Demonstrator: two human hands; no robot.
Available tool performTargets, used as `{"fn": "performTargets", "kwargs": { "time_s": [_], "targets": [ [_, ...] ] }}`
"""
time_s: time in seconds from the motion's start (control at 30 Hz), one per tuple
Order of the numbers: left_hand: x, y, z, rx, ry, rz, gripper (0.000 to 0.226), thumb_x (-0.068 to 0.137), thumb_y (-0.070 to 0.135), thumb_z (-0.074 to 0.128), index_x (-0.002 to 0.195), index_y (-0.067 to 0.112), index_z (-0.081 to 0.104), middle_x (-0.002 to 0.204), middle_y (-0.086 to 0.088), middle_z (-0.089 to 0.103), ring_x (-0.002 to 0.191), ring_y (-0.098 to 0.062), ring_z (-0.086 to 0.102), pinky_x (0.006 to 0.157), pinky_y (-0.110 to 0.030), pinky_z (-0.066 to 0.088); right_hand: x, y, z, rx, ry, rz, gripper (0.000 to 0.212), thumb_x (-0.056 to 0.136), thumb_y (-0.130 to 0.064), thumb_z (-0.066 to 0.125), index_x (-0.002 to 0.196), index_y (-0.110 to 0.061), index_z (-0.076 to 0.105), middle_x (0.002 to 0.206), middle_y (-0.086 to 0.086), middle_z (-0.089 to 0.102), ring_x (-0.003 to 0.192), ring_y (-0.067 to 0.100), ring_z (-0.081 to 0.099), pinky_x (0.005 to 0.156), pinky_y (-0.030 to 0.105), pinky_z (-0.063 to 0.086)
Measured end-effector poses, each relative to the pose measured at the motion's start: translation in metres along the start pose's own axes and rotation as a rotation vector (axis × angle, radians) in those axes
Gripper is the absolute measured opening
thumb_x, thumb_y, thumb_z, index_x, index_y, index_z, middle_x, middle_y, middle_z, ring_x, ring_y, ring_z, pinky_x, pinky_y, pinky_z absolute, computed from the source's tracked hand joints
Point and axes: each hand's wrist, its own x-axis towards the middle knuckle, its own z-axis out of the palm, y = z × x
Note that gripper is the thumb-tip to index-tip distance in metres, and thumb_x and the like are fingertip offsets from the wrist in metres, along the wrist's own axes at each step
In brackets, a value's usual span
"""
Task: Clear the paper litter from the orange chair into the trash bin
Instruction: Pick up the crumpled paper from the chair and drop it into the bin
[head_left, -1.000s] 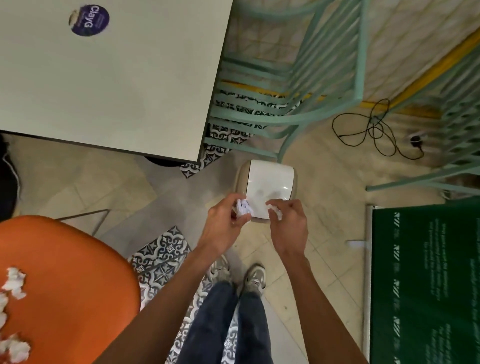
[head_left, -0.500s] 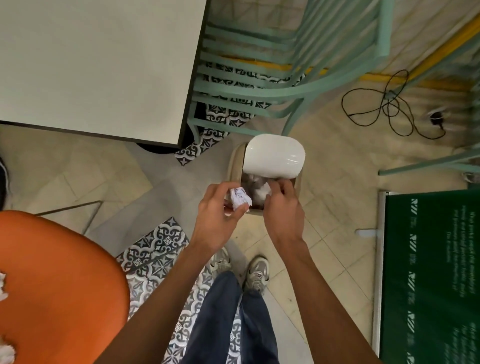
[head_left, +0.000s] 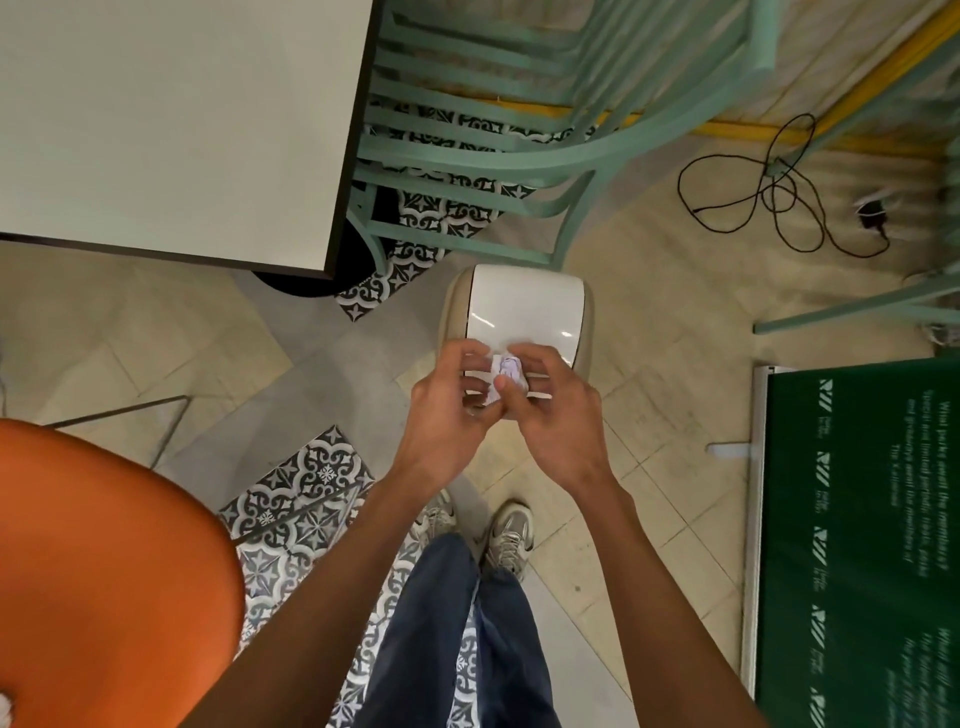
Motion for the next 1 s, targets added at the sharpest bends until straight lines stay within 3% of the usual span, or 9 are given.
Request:
{"fn": "performTargets", "kwargs": {
  "time_s": [0.07,0.17,0.27,0.4,0.53,0.63,0.73,0.83,1.0],
  "targets": [
    [0.000,-0.003,-0.004,-0.014,0.020,0.014,0.053,0.088,0.011,0.085,0.129,0.025,0.055,0.116,0.012,0.070,0.102,-0.005,0.071,0.087,-0.024,0.061,0.002,0.003,-0.002,-0.025,0.028,0.003,0.028,0.099,-0.028,0.076,0.123,-0.030,0.063,0.111,-0.019,0.074,0.102,0.001,0.071,0.084,0.033,0.064],
    [0.003,-0.009,-0.013,0.036,0.219,0.041,0.042,0.090,0.017,0.083,0.124,0.024,0.059,0.113,0.012,0.070,0.106,-0.005,0.069,0.095,-0.029,0.060,0.004,0.008,0.002,-0.136,0.076,-0.046,0.030,0.097,-0.033,0.076,0.119,-0.029,0.057,0.111,-0.016,0.070,0.099,0.006,0.070,0.083,0.038,0.063],
    [0.014,-0.016,-0.021,0.157,0.320,0.027,0.048,0.092,0.029,0.081,0.131,0.022,0.055,0.123,0.009,0.063,0.112,-0.005,0.062,0.101,-0.030,0.055,0.007,0.013,0.011,-0.233,0.128,-0.110,0.027,0.099,-0.036,0.074,0.114,-0.024,0.055,0.108,-0.007,0.068,0.092,0.012,0.068,0.076,0.042,0.061],
    [0.034,-0.028,-0.024,0.272,0.171,-0.089,0.069,0.090,0.040,0.081,0.146,0.021,0.046,0.144,-0.001,0.058,0.126,-0.020,0.059,0.104,-0.039,0.053,0.013,0.014,0.023,-0.304,0.135,-0.116,0.030,0.096,-0.030,0.077,0.112,-0.021,0.053,0.106,0.000,0.065,0.089,0.018,0.065,0.072,0.038,0.059],
    [0.040,-0.035,-0.023,0.258,0.090,-0.083,0.063,0.091,0.032,0.081,0.145,0.021,0.050,0.135,-0.003,0.068,0.124,-0.020,0.065,0.106,-0.040,0.055,0.019,0.016,0.039,-0.384,0.185,-0.096,0.030,0.093,-0.028,0.081,0.105,-0.017,0.055,0.103,0.004,0.064,0.085,0.020,0.061,0.067,0.027,0.047],
    [0.041,-0.035,-0.024,0.234,0.086,-0.069,0.056,0.092,0.027,0.080,0.141,0.023,0.054,0.127,-0.001,0.073,0.119,-0.020,0.068,0.104,-0.037,0.057,0.026,0.015,0.048,-0.398,0.224,-0.081,0.026,0.092,-0.024,0.083,0.100,-0.013,0.060,0.106,0.005,0.064,0.090,0.022,0.064,0.072,0.035,0.056],
    [0.040,-0.037,-0.026,0.241,0.083,-0.078,0.057,0.091,0.028,0.081,0.141,0.026,0.053,0.127,0.001,0.072,0.122,-0.021,0.066,0.105,-0.039,0.056,0.032,0.016,0.056,-0.429,0.197,-0.051,0.025,0.094,-0.021,0.081,0.113,-0.012,0.068,0.119,0.008,0.066,0.105,0.027,0.068,0.090,0.040,0.060],
    [0.037,-0.040,-0.024,0.238,0.087,-0.066,0.057,0.091,0.027,0.081,0.140,0.028,0.052,0.127,-0.001,0.072,0.122,-0.022,0.065,0.103,-0.043,0.058,0.033,0.016,0.059,-0.450,0.142,-0.043,0.043,0.096,-0.015,0.076,0.137,-0.018,0.065,0.132,0.008,0.067,0.119,0.030,0.067,0.103,0.044,0.058],
    [0.035,-0.041,-0.023,0.227,0.089,-0.068,0.058,0.092,0.024,0.081,0.143,0.025,0.052,0.129,-0.002,0.071,0.122,-0.019,0.065,0.102,-0.036,0.057,0.024,0.009,0.056,-0.475,0.141,-0.078,0.046,0.099,-0.016,0.072,0.142,-0.024,0.062,0.137,0.002,0.068,0.121,0.027,0.066,0.101,0.044,0.059]
  ]
}}
